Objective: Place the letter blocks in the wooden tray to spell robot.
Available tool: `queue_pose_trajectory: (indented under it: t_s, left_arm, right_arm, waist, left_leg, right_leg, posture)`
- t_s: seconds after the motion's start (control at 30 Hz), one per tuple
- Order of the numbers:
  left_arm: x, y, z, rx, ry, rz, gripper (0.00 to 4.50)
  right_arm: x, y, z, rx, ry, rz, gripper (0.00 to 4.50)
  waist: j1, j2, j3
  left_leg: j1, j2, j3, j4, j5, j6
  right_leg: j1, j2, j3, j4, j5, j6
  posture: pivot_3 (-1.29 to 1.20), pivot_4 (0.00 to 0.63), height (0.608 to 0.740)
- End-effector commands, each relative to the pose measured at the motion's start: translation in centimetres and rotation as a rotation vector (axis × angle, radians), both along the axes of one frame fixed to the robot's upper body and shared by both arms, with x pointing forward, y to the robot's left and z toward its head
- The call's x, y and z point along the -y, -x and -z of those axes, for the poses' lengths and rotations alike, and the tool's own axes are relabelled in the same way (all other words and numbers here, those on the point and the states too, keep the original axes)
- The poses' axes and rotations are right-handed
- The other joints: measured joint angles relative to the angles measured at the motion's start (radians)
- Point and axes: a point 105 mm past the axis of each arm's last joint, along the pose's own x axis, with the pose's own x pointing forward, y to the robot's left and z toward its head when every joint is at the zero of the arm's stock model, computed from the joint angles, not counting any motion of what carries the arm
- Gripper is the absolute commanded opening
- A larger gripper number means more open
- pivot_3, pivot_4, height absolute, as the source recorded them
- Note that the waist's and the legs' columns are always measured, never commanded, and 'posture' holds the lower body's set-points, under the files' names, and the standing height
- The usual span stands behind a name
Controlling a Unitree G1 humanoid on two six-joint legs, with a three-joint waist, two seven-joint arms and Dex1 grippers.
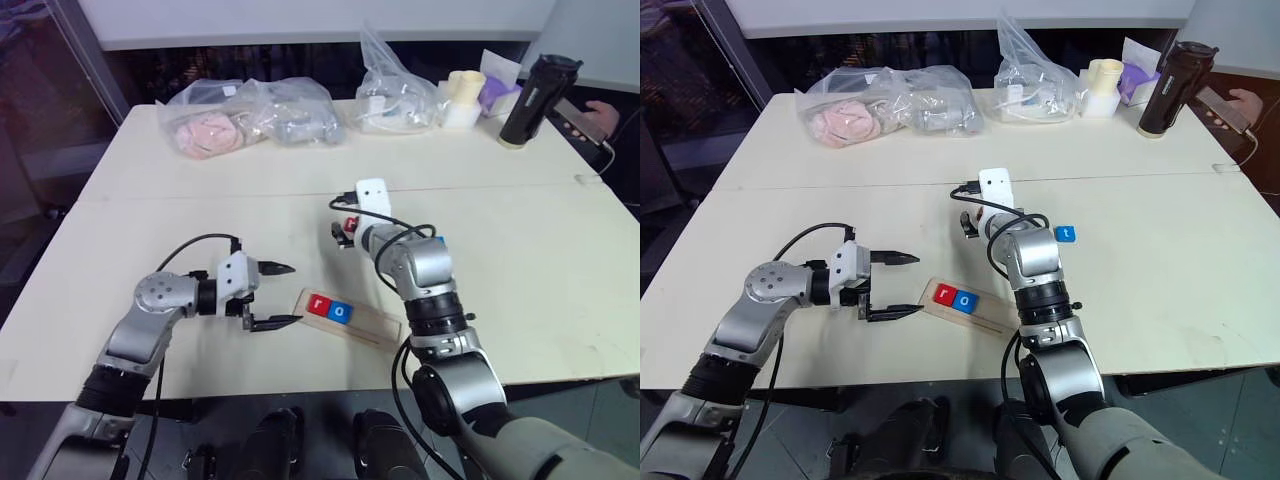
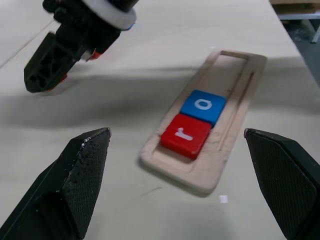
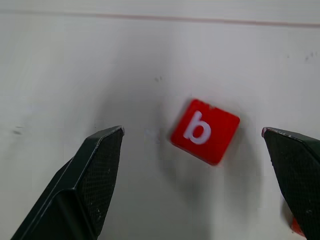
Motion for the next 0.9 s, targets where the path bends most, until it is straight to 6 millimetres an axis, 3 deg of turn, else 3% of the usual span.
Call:
queue_pose_trajectory:
  t_s: [0.03, 0.37, 0.47, 0.6, 0.63, 0.8, 0.9]
  left_arm:
    - [-0.2, 0.2, -1.5, 0.05, 0.02, -0.008, 4.48]
    - [0.0, 0.2, -1.6, 0.064, 0.038, -0.054, 4.48]
    - [-0.1, 0.1, -1.5, 0.066, 0.04, -0.066, 4.5]
    - [0.0, 0.1, -1.5, 0.068, 0.045, -0.073, 4.5]
    - [0.0, 0.1, -1.5, 0.067, 0.046, -0.073, 4.5]
    - [0.2, 0.2, -1.3, 0.063, 0.046, -0.062, 4.5]
    - [0.3, 0.2, -1.3, 0.06, 0.042, -0.054, 4.5]
  right_arm:
    - [-0.9, -0.7, -1.0, 0.037, -0.012, -0.005, 4.5]
    - [-2.7, -1.6, 0.0, 0.027, 0.054, -0.021, 4.5]
    - [-2.5, -1.5, 0.6, 0.017, 0.08, -0.006, 3.66]
    - [-1.8, -1.5, 0.7, 0.017, 0.086, 0.02, 1.56]
    - [-1.6, -1.5, 0.8, 0.015, 0.086, 0.026, 1.25]
    - [-0.8, -1.4, -0.6, 0.033, 0.08, 0.01, 1.23]
    - [1.4, -0.4, -3.8, 0.119, 0.104, -0.01, 1.23]
  waist:
    - [0.0, 0.0, 0.0]
    - [-0.005, 0.0, 0.0]
    - [-0.006, 0.0, 0.0]
    - [-0.002, 0.0, 0.0]
    - [0.0, 0.0, 0.0]
    - [0.004, 0.0, 0.0]
    - [0.007, 0.001, 0.0]
  left_leg:
    - [0.0, 0.0, 0.0, 0.0, 0.0, 0.0]
    - [0.0, 0.001, 0.0, 0.0, 0.001, -0.001]
    - [0.0, 0.001, 0.0, 0.0, 0.001, -0.001]
    - [0.001, 0.001, 0.0, 0.0, 0.001, -0.001]
    - [0.001, 0.001, 0.0, 0.0, 0.001, -0.001]
    - [0.002, 0.0, 0.0, 0.0, 0.001, -0.001]
    - [0.001, 0.0, 0.0, 0.0, 0.001, -0.001]
  right_leg:
    - [0.0, 0.0, 0.0, 0.001, 0.0, 0.0]
    - [-0.001, 0.001, 0.001, 0.002, 0.001, -0.001]
    - [-0.001, 0.001, 0.001, 0.002, 0.001, -0.001]
    - [-0.001, 0.001, 0.001, 0.002, 0.001, -0.001]
    - [-0.002, 0.001, 0.0, 0.001, 0.001, -0.001]
    - [-0.002, 0.001, 0.0, 0.001, 0.001, -0.001]
    - [-0.003, 0.001, 0.0, 0.001, 0.001, -0.001]
  posture:
    - [0.0, 0.15, 0.738]
    - [0.0, 0.15, 0.738]
    - [0.0, 0.15, 0.738]
    - [0.0, 0.15, 0.738]
    - [0.0, 0.15, 0.738]
    - [0.0, 0.15, 0.738]
    - [0.0, 0.15, 0.738]
